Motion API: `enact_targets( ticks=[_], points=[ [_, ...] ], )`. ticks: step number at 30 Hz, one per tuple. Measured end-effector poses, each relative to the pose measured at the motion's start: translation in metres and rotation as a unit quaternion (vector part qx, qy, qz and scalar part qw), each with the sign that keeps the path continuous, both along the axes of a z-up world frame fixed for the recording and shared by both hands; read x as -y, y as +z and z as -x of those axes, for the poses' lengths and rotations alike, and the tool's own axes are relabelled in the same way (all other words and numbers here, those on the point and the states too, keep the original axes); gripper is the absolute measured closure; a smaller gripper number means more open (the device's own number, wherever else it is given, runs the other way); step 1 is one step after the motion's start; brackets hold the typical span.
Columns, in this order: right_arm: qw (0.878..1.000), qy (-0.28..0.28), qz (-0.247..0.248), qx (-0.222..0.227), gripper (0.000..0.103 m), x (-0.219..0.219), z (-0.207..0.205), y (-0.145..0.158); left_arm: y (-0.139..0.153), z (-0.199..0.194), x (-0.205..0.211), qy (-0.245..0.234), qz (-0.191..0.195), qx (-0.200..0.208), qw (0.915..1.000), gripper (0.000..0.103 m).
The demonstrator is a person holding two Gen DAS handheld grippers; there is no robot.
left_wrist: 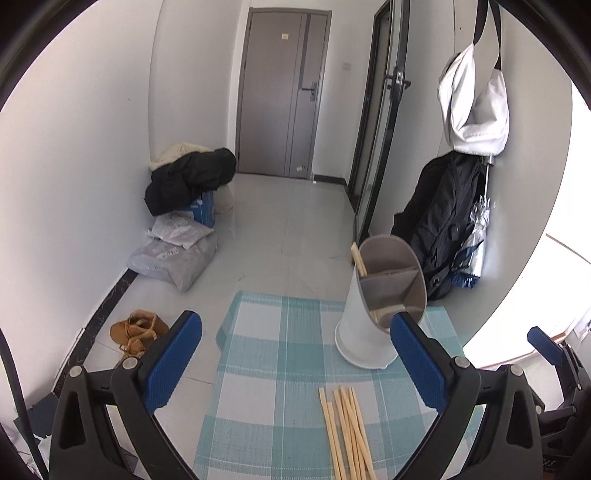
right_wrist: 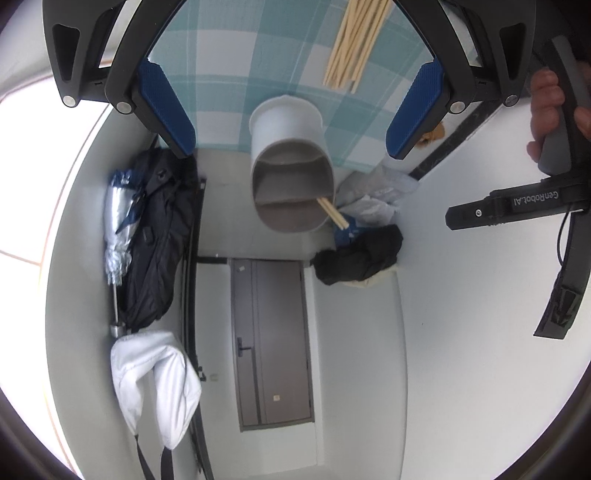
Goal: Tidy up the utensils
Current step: 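Lower the right tool to the pile and close on a chopstick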
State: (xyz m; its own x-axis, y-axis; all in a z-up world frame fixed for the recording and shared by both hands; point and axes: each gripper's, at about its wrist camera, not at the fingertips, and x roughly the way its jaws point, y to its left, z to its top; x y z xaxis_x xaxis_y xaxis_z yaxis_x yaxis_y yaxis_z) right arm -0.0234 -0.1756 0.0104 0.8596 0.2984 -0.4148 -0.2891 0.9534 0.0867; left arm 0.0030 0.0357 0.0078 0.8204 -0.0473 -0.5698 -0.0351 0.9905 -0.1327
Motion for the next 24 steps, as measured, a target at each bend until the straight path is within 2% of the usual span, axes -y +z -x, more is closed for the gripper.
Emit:
enact_targets(
  ticks=[3, 5, 8, 11, 14, 15, 17, 22, 24],
  points=[
    [1.000, 0.005, -0.001, -0.006, 0.000, -0.001, 0.000, -0.008, -0.017, 0.001, -0.011, 0.025, 0.018, -0.006, 0.9995, 0.003],
    [1.000, 0.012, 0.000, -0.016, 0.000, -0.001, -0.003, -0.014, -0.032, -0.002, -0.018, 0.028, 0.034, -0.029, 0.9986, 0.003],
    [0.999, 0.020, 0.005, -0.044, 0.000, -0.004, -0.011, -0.029, -0.044, -0.008, -0.021, 0.025, 0.043, -0.067, 0.9965, 0.003],
    [0.996, 0.024, 0.012, -0.083, 0.000, -0.011, -0.018, -0.046, -0.046, -0.012, -0.020, 0.023, 0.039, -0.075, 0.9961, 0.003],
    [0.991, 0.051, 0.018, -0.122, 0.008, -0.022, -0.026, -0.061, -0.051, -0.017, -0.025, 0.033, 0.037, -0.085, 0.9951, 0.003],
    [0.988, 0.067, 0.026, -0.136, 0.018, -0.028, -0.029, -0.066, -0.052, -0.019, -0.028, 0.040, 0.039, -0.090, 0.9944, 0.003],
    [0.981, 0.097, 0.049, -0.158, 0.030, -0.041, -0.034, -0.077, -0.054, -0.023, -0.037, 0.051, 0.055, -0.097, 0.9924, 0.003],
    [0.969, 0.114, 0.060, -0.211, 0.030, -0.054, -0.052, -0.099, -0.059, -0.033, -0.052, 0.070, 0.075, -0.113, 0.9882, 0.003],
    [0.964, 0.114, 0.070, -0.229, 0.039, -0.059, -0.060, -0.107, -0.062, -0.036, -0.057, 0.076, 0.083, -0.122, 0.9861, 0.003]
  ],
)
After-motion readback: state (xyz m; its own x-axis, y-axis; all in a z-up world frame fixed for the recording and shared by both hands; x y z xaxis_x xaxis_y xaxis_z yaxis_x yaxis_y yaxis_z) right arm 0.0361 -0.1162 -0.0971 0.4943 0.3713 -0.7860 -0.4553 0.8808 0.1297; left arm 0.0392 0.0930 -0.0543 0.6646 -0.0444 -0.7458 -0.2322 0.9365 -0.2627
